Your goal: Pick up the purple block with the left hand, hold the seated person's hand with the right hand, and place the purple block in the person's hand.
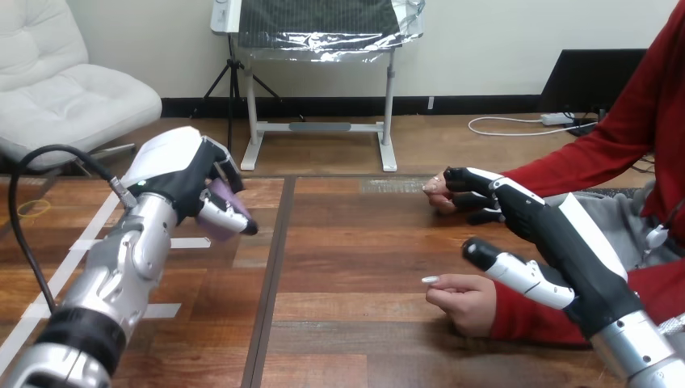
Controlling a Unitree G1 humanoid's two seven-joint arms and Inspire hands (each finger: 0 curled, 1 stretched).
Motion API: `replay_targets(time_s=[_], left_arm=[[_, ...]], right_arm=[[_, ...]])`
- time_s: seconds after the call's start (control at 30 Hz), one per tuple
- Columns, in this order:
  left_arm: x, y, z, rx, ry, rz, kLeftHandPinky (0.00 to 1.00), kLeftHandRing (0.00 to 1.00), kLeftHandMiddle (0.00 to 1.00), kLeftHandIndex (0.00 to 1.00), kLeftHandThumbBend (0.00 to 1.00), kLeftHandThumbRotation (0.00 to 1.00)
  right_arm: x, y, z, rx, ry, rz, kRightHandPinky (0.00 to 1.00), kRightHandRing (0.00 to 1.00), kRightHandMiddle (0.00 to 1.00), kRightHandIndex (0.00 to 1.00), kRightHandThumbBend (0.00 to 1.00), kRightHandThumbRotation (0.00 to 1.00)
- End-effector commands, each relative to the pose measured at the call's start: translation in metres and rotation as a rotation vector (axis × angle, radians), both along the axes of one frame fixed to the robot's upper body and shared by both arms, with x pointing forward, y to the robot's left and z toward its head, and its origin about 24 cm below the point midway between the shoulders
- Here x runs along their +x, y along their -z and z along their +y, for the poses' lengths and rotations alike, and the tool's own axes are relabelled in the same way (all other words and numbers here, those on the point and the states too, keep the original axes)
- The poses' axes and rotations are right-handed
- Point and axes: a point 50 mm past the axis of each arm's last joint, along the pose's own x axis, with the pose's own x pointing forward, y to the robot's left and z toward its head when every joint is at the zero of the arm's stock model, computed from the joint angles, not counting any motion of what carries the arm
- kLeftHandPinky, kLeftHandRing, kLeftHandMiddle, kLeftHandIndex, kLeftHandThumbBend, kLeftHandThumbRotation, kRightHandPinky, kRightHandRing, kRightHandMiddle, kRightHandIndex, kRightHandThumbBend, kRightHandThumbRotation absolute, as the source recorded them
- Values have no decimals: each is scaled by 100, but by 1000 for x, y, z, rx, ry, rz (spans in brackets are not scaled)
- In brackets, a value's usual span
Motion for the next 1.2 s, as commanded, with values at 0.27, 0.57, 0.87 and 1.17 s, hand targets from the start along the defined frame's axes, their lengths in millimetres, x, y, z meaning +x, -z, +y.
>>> replay_targets(time_s=[0.27,0.57,0.87,1.17], left_arm=[[-16,-47,-4,-119,48,-251,36,40,46,44,76,0],[-27,-52,-4,-163,50,-286,37,40,45,44,75,0],[-35,-57,-4,-195,48,-295,37,40,46,44,74,0],[-42,-60,-4,-223,57,-308,38,40,45,44,74,0]], right_arm=[[38,-34,-23,-176,64,-112,73,83,85,85,87,59],[49,-38,-32,-275,84,-90,71,82,85,86,91,58],[60,-39,-42,-416,79,-68,66,80,85,87,93,54],[70,-39,-53,-512,85,-6,66,82,87,89,99,53]])
